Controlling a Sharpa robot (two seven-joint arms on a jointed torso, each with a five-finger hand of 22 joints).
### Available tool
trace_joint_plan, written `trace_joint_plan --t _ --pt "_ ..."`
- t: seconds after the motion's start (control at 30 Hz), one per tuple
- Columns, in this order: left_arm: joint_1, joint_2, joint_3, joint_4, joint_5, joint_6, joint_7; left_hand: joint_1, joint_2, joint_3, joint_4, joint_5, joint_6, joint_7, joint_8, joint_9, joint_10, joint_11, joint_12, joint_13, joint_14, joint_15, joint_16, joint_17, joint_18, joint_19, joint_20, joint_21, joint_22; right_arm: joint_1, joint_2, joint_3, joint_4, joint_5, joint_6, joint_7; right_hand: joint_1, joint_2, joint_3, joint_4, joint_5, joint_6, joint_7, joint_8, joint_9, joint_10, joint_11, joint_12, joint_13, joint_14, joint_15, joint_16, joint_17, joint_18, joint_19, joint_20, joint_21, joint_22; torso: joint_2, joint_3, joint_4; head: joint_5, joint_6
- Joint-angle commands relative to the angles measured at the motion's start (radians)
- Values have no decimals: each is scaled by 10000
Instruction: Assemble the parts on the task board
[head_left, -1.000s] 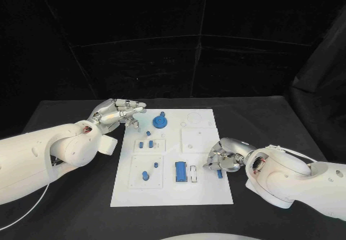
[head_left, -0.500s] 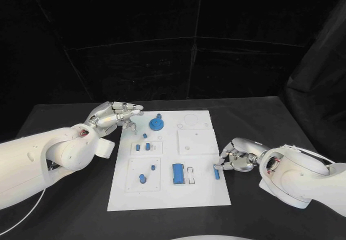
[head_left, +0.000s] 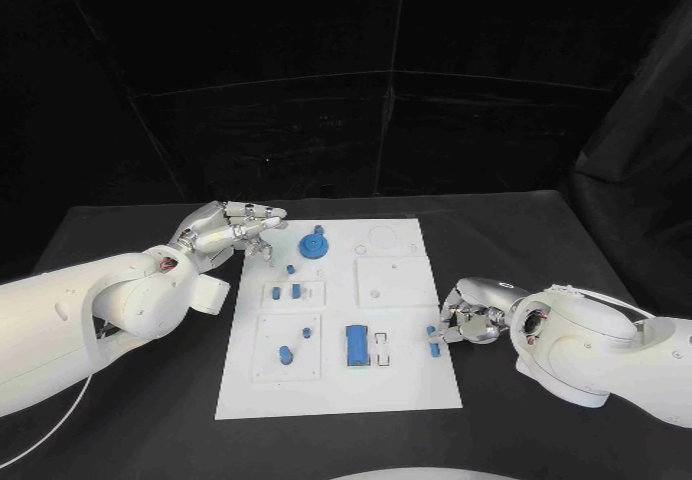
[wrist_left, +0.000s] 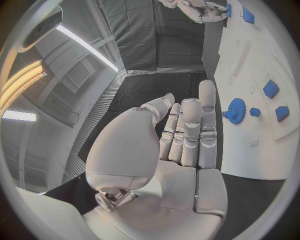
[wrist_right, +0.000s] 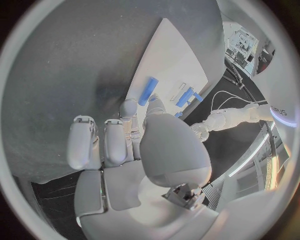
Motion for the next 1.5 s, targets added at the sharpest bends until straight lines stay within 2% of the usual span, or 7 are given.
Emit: trace_joint_plan --t 0.03,0.4,0.67,0.9,1.0,1.2,1.5 --pt "10 2 6 2 34 118 63 -114 10 -36 42 18 -92 3 68 -4 -69 -32 53 -11 -66 7 13 -9 130 -24 28 -42 -10 -5 74 -22 -35 -496 767 -201 -56 -74 -77 -24 -79 70 4 -51 -11 28 -29 -58 -12 358 25 -42 -7 -89 -65 -15 -47 -11 -6 -12 -2 -3 -24" --pt "10 -18 5 0 34 126 56 -114 10 -36 42 18 -92 3 68 -4 -69 -32 53 -11 -66 7 13 -9 130 -24 28 -42 -10 -10 435 -24 -53 -1447 1110 -194 217 -188 -96 -108 -224 140 -20 -37 65 32 -52 -66 12 366 6 -38 26 -93 -57 -31 -50 2 -5 -10 -2 30 -73" --pt "11 -57 4 30 34 118 52 -114 10 -36 42 18 -92 3 68 -4 -69 -32 53 -11 -66 7 13 -9 130 -24 28 -42 -10 -14 835 -26 -162 -2837 1793 -186 509 -237 -85 -197 -209 146 -22 -57 117 26 -56 -93 18 375 0 -22 75 -101 -42 -39 -42 33 -5 -16 7 57 -119" --pt "11 -83 4 52 34 111 52 -114 10 -36 42 18 -92 3 68 -4 -69 -32 53 -11 -66 7 13 -9 130 -24 28 -42 -10 -17 1141 -28 -299 -3751 2319 -218 1268 -125 63 -562 139 126 -3 -132 176 -40 -63 -263 -57 363 -7 -67 50 -93 -67 -48 -77 1 -14 -10 -2 86 -153" --pt "11 -93 4 61 34 111 52 -108 15 -39 43 19 -88 -2 86 -1 -71 -35 76 -9 -77 7 13 -19 130 -27 29 -50 -16 -18 1214 -28 -328 -3941 2377 -246 1614 64 251 -706 220 141 -11 -167 187 -57 -79 -322 -87 366 -22 -67 67 -95 -61 -59 -77 11 -12 -15 11 79 -164" --pt "11 -119 4 70 34 106 53 -108 15 -39 43 19 -88 -2 86 -1 -71 -35 76 -9 -77 7 13 -19 130 -27 29 -50 -16 -19 1231 -28 -278 -3792 2186 -307 2173 475 818 -783 1050 177 -57 -299 149 -109 -134 -468 -168 377 -66 -55 117 -103 -30 -101 -60 50 -15 -9 -4 109 -184" --pt "10 -107 4 48 34 110 53 -95 18 -35 36 21 -89 -5 90 0 -75 -38 83 -9 -79 5 16 -17 131 -28 29 -52 -18 -15 855 -23 135 -1244 839 -321 2208 410 1664 -368 2234 211 -40 -547 30 -3 -123 -444 -141 411 -61 27 268 -128 50 -113 8 166 -23 1 -5 102 -186"
